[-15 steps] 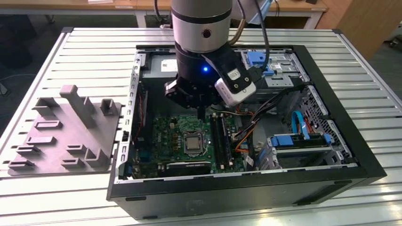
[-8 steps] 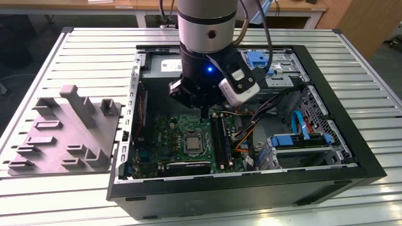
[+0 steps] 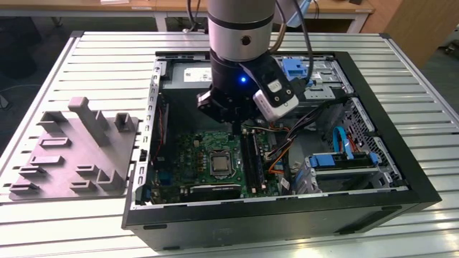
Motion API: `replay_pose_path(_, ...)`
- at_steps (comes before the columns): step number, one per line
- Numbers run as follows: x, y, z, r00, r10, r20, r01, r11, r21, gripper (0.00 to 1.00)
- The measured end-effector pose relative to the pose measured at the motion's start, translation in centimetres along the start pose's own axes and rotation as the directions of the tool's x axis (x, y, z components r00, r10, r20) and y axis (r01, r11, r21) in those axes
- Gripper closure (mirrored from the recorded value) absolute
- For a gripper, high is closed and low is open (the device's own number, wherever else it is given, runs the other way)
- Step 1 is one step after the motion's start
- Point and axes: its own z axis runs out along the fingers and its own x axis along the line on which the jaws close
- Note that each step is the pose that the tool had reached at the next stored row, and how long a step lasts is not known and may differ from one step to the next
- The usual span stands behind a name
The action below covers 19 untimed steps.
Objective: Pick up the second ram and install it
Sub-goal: 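Insert the second ram into the second slot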
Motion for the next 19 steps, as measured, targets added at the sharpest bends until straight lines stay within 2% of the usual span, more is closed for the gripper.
replay_pose_path(19, -1.41, 0.36, 1.25, 0.9995, 0.032, -0.0002, -0.032, 0.9995, 0.0014, 0.89)
